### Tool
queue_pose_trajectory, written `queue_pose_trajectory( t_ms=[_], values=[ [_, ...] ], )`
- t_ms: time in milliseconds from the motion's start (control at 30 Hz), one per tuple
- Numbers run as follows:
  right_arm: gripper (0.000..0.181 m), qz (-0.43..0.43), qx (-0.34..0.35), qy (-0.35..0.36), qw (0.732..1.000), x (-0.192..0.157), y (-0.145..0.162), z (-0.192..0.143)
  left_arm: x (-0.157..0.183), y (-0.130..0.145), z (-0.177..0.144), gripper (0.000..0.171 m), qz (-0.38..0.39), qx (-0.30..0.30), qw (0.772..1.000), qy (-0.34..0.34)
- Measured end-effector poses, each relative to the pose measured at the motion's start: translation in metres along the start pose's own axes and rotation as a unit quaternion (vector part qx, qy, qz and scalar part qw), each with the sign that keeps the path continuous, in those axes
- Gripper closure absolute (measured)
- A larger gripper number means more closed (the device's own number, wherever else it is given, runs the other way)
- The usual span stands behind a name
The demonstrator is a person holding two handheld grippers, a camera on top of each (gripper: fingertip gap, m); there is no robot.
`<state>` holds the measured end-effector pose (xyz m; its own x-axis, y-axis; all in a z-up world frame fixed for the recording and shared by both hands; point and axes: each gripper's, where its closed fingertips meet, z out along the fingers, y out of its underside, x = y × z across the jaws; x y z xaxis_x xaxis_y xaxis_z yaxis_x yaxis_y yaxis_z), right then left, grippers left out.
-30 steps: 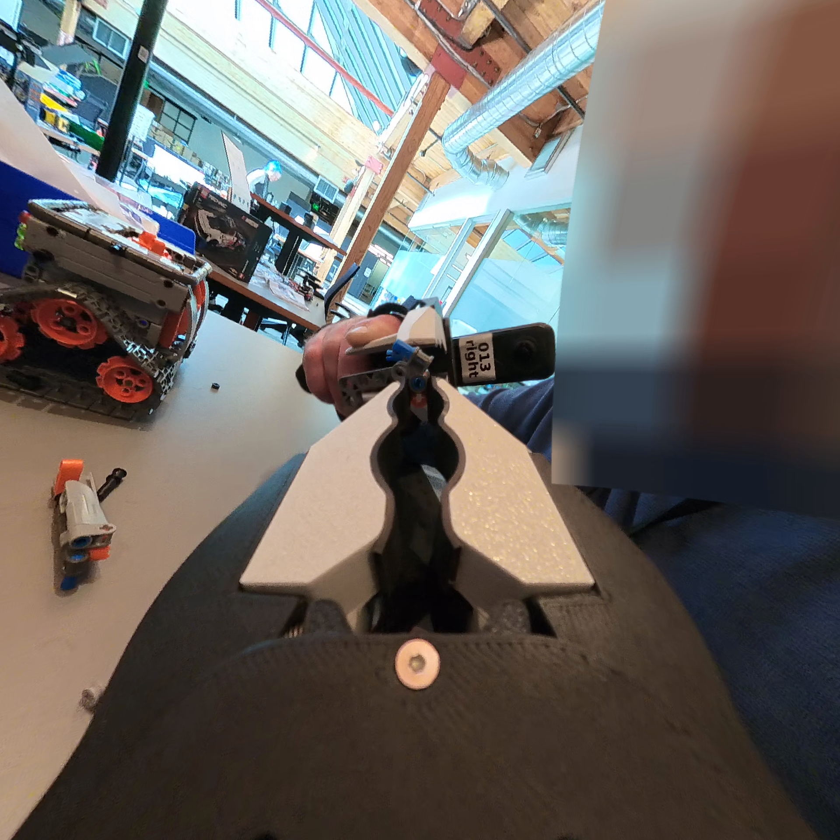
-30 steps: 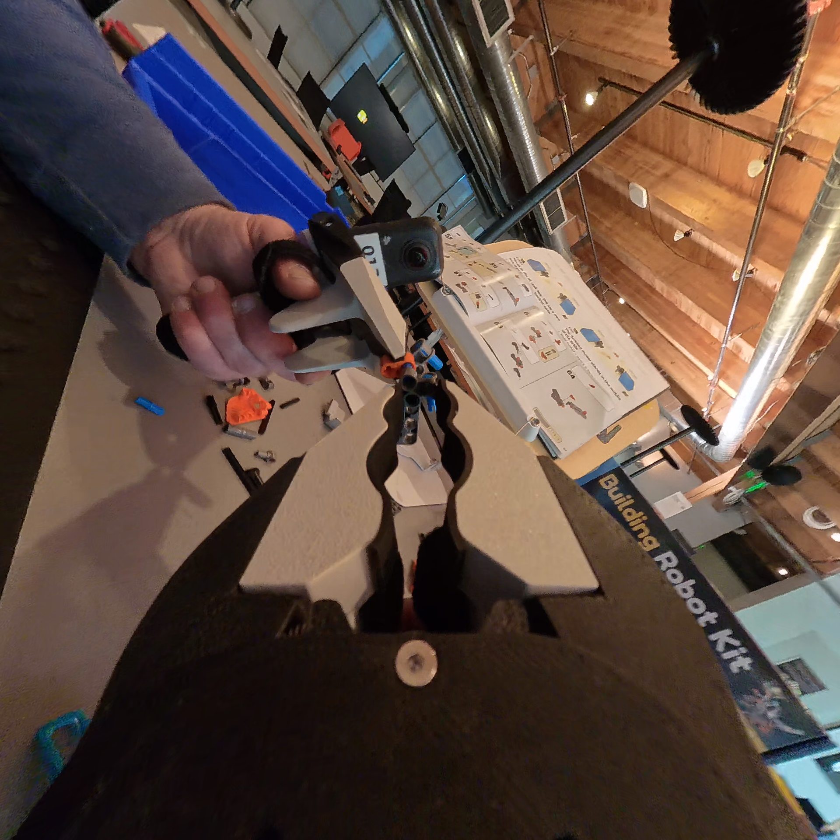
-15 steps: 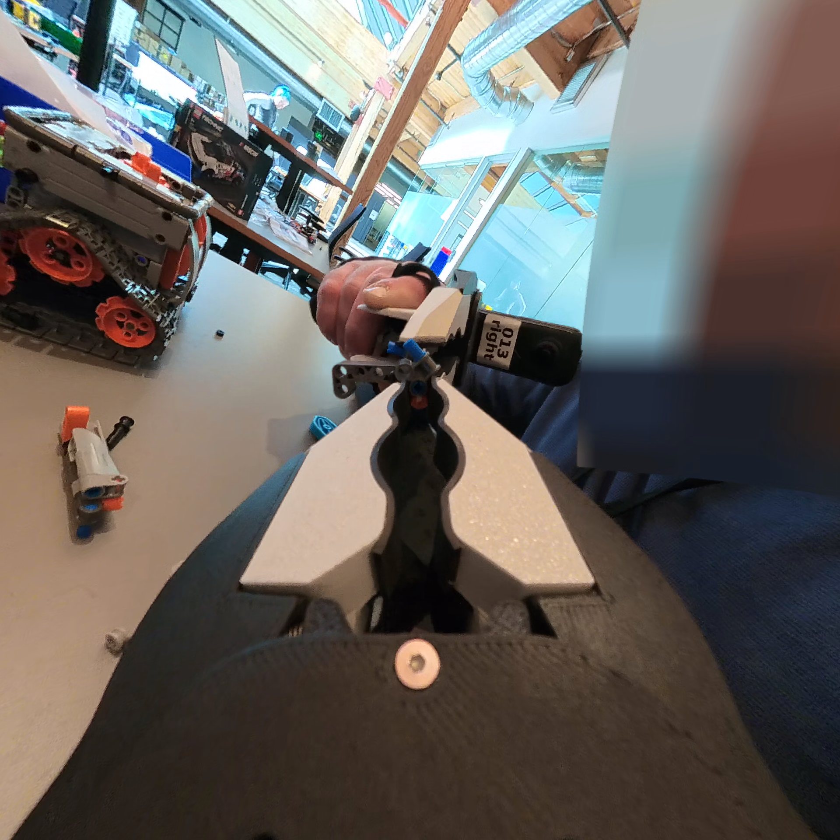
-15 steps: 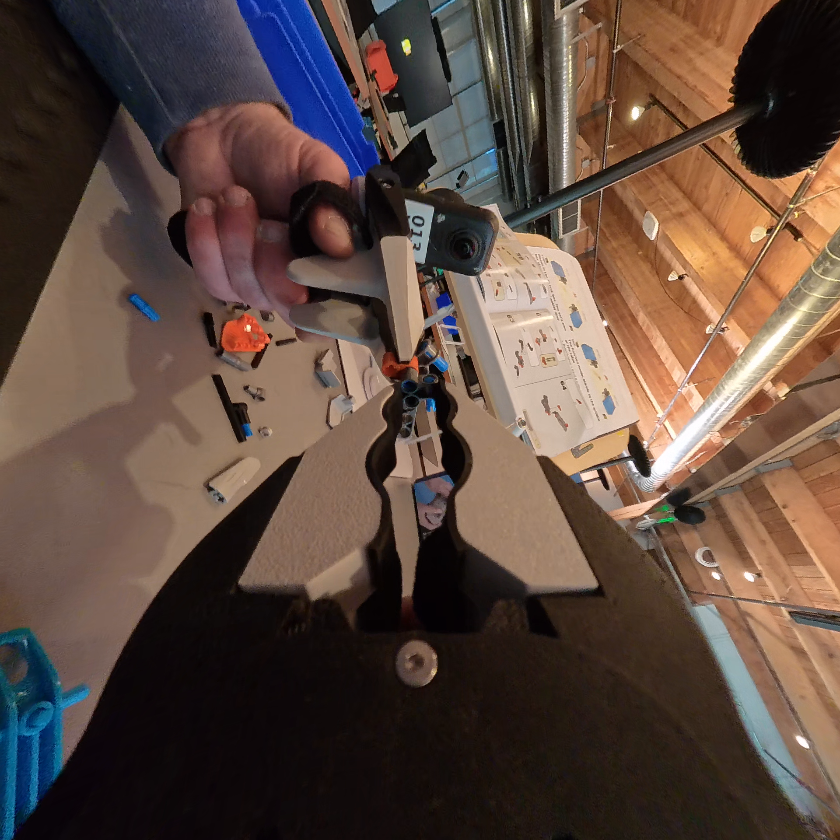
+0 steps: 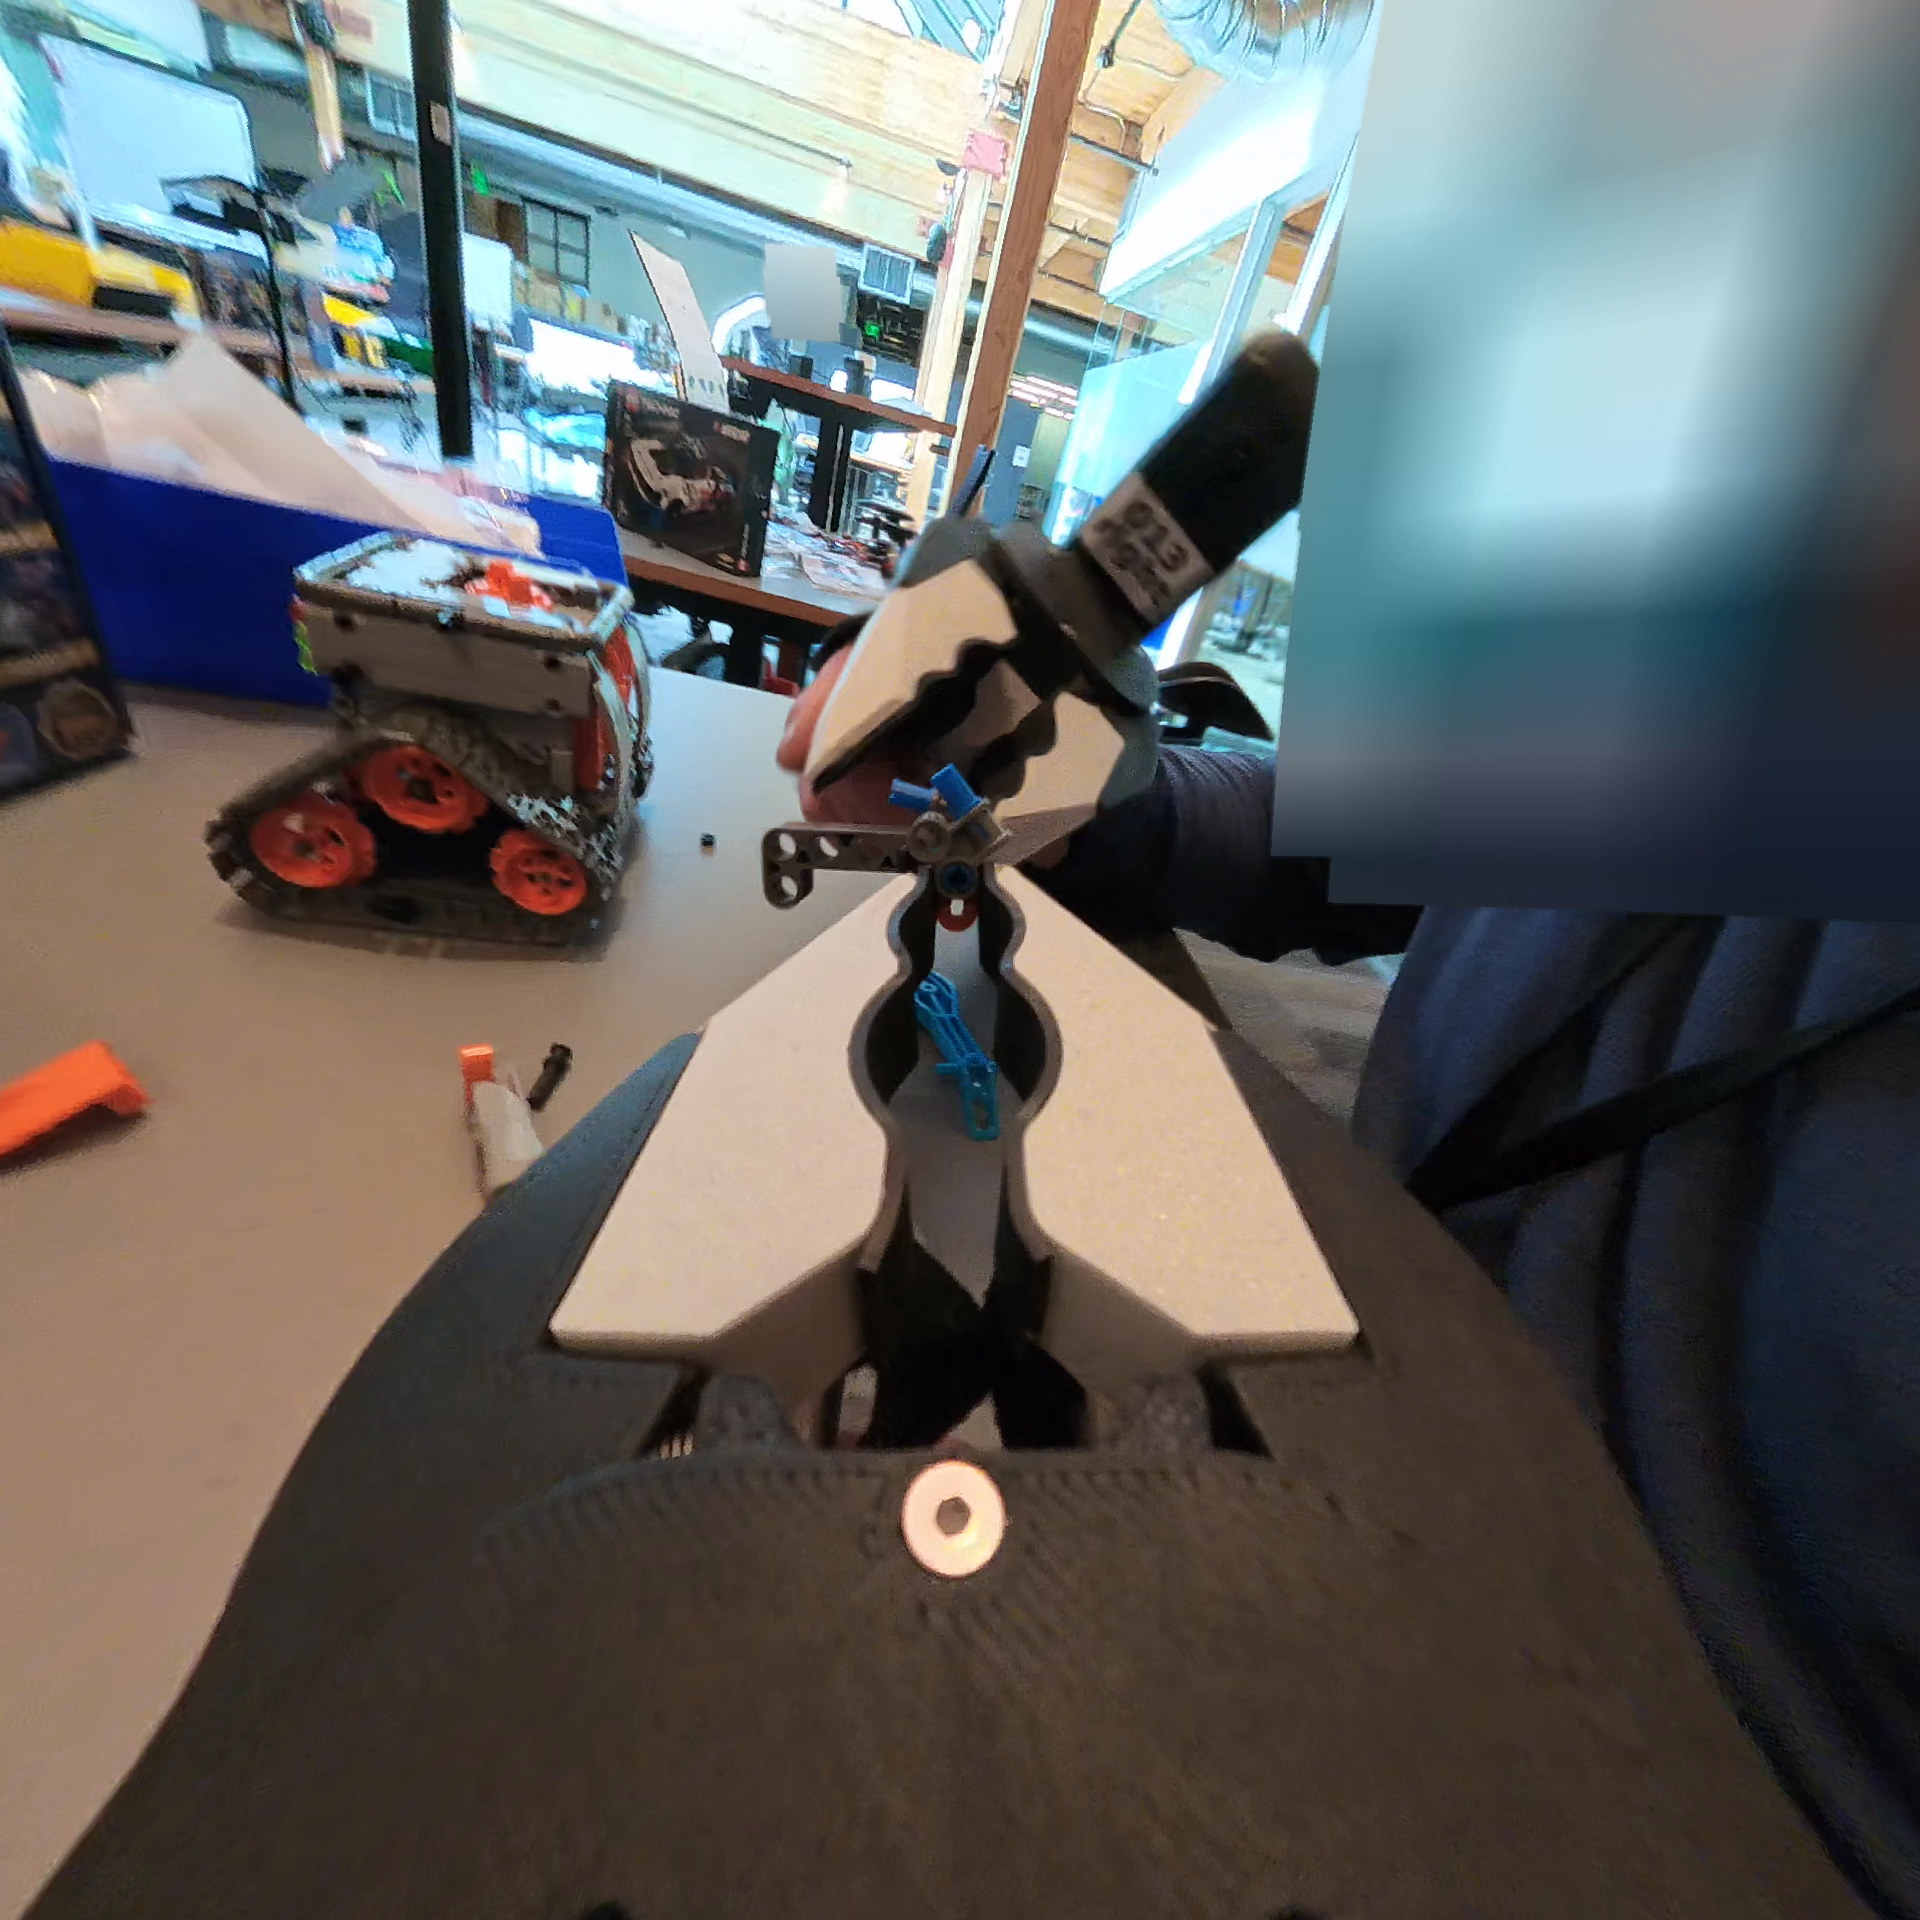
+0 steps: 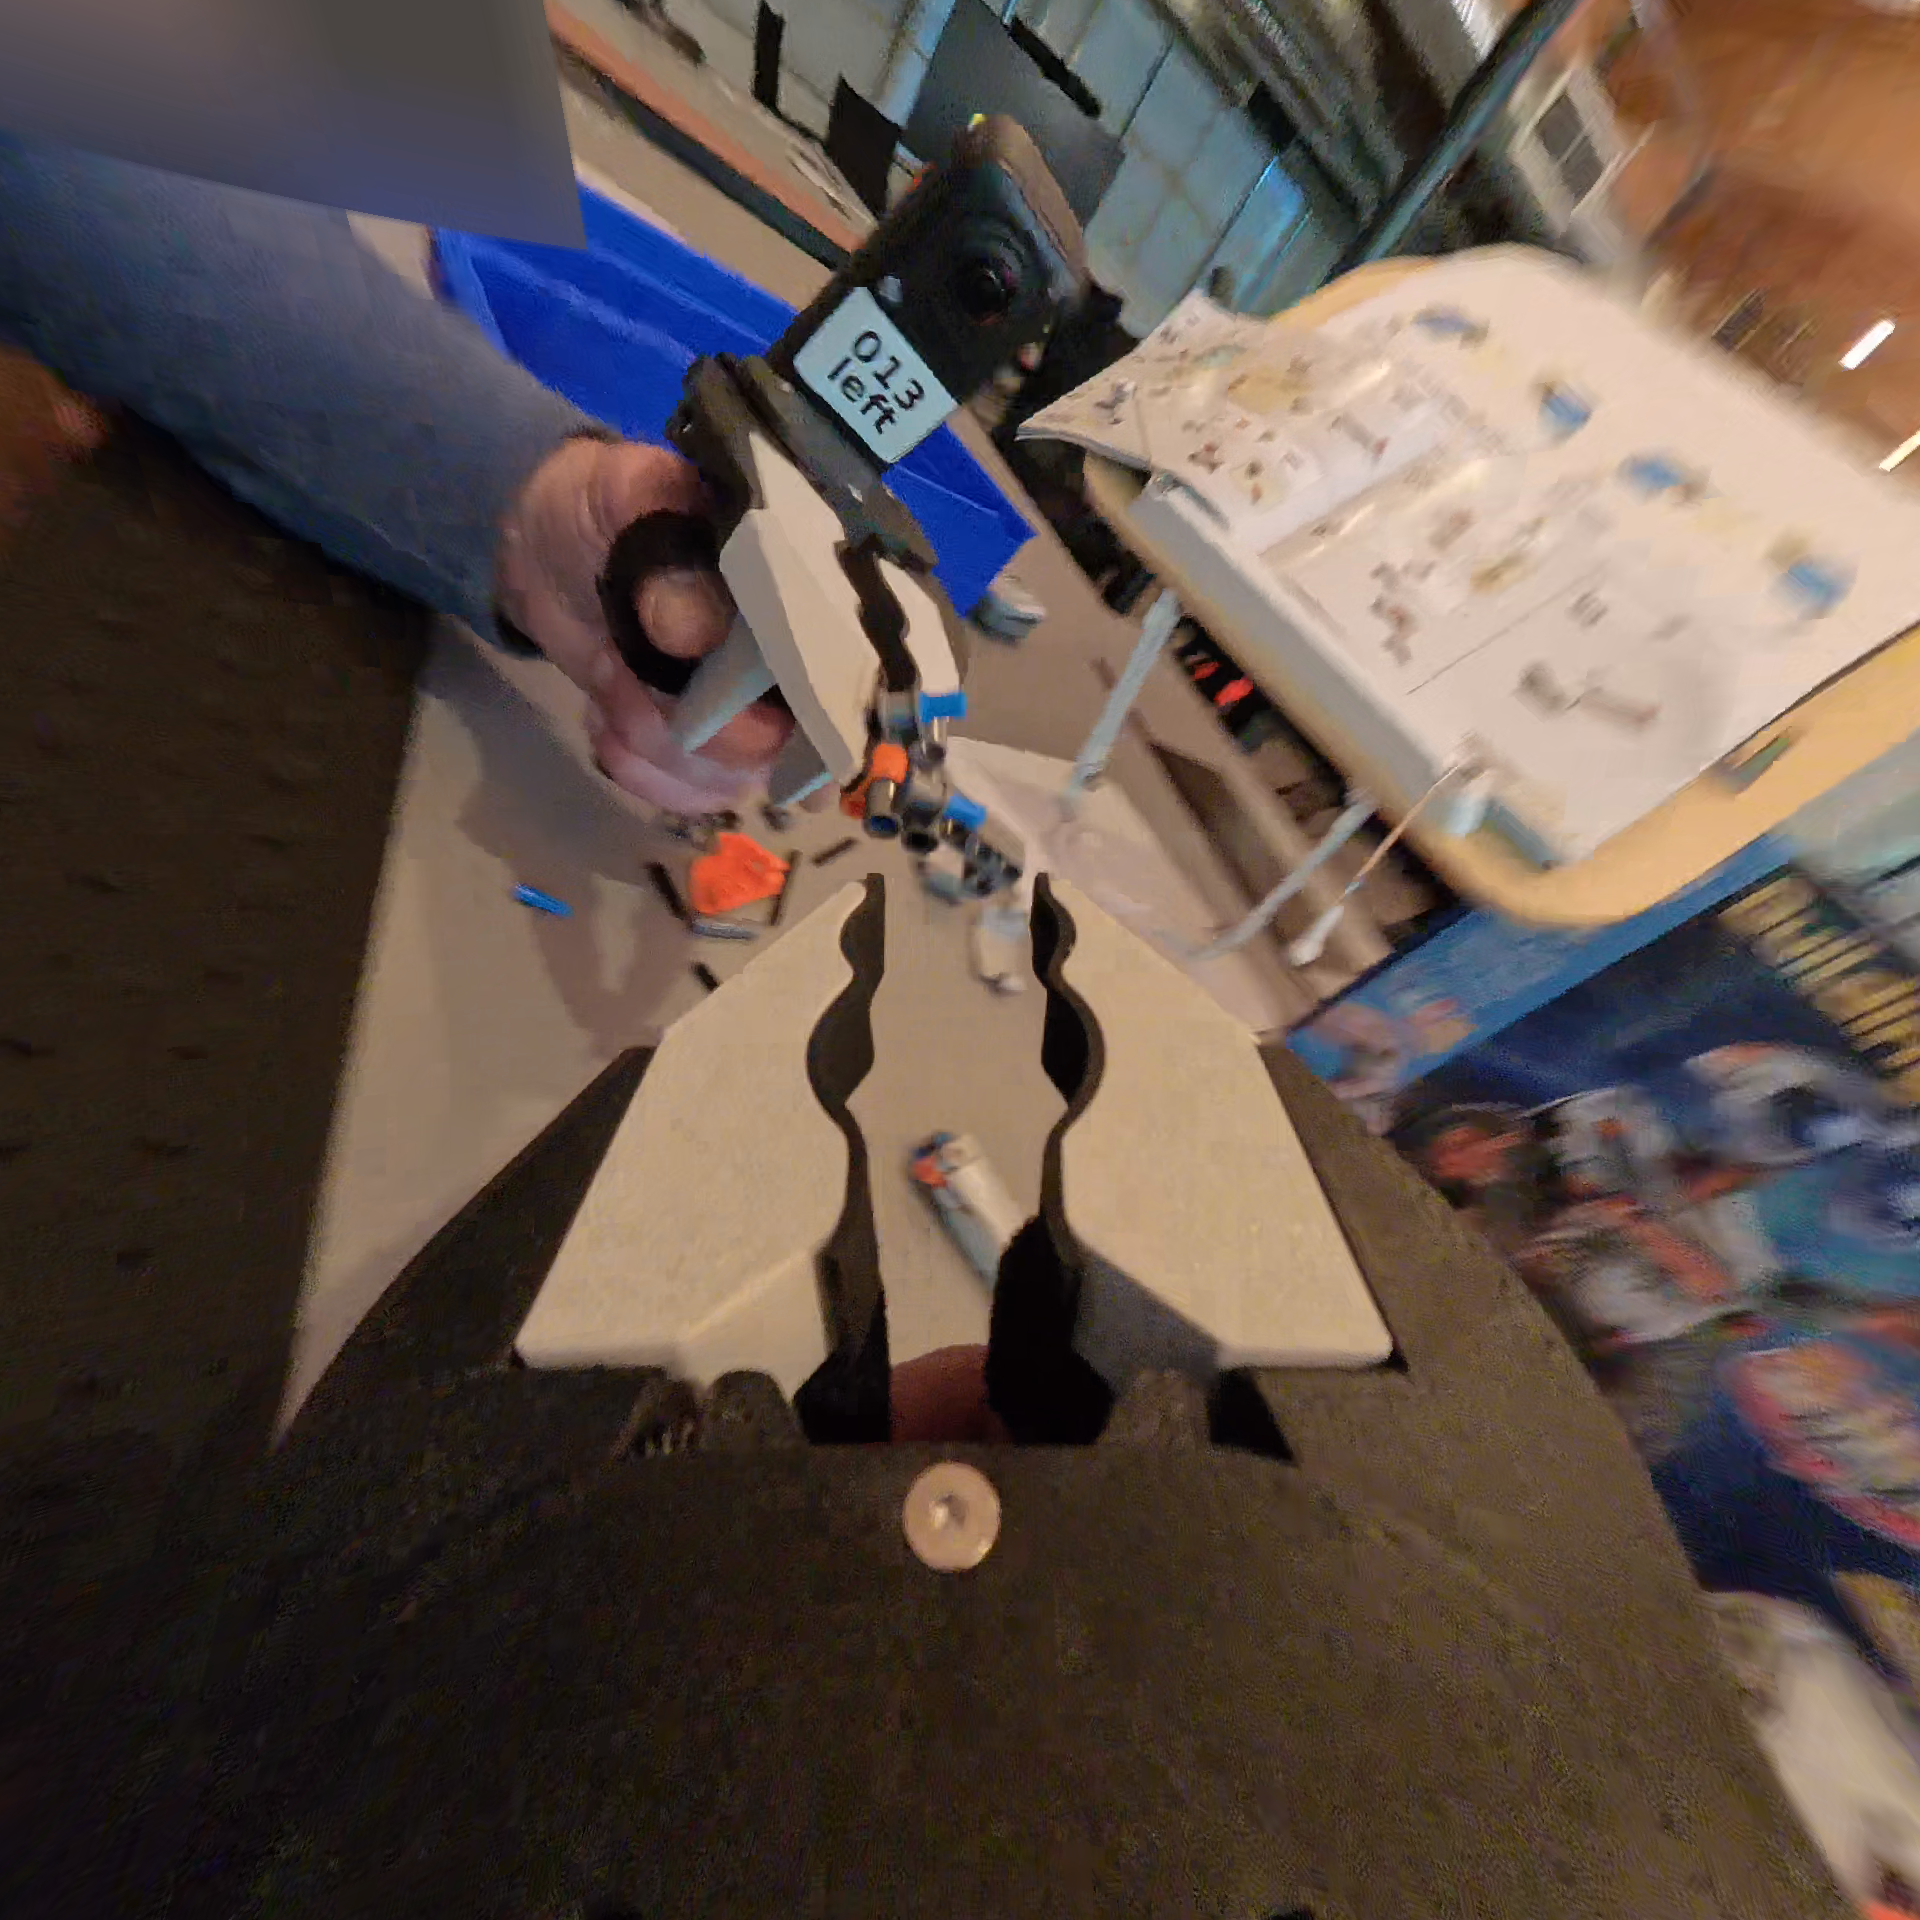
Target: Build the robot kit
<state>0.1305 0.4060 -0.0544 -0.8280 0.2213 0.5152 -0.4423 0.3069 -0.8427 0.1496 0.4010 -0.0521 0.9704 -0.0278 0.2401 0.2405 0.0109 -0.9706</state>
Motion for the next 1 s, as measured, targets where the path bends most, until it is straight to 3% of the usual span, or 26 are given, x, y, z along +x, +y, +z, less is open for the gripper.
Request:
queue_pose_trajectory(
  t_ms=[200,300,367,500,533,700,1000],
  values=[
    [0.146,0.252,0.059,-0.127,0.958,-0.005,-0.004,-0.002,0.007,-0.001,0.002,0.166,0.115,-0.021,0.993,-0.017],
    [0.136,0.287,0.071,-0.165,0.941,-0.011,-0.007,-0.001,0.011,0.001,0.004,0.166,0.142,-0.029,0.989,-0.015],
    [0.141,0.282,0.082,-0.185,0.938,-0.02,-0.014,-0.002,0.011,0.004,0.006,0.166,0.159,-0.039,0.986,-0.018],
    [0.152,0.263,0.081,-0.156,0.949,-0.017,-0.016,-0.001,0.013,0.004,0.006,0.166,0.189,-0.044,0.981,-0.028],
    [0.168,0.254,0.083,-0.163,0.95,-0.021,-0.017,-0.002,0.01,0.004,0.006,0.165,0.198,-0.046,0.978,-0.041],
    [0.169,0.193,0.071,-0.126,0.97,-0.02,-0.016,-0.001,0.008,0.005,0.006,0.165,0.205,-0.056,0.976,-0.048],
    [0.168,-0.002,0.027,-0.019,0.999,-0.016,-0.012,0.0,0.004,0.005,0.005,0.165,0.127,-0.056,0.99,-0.036]
  ],
)
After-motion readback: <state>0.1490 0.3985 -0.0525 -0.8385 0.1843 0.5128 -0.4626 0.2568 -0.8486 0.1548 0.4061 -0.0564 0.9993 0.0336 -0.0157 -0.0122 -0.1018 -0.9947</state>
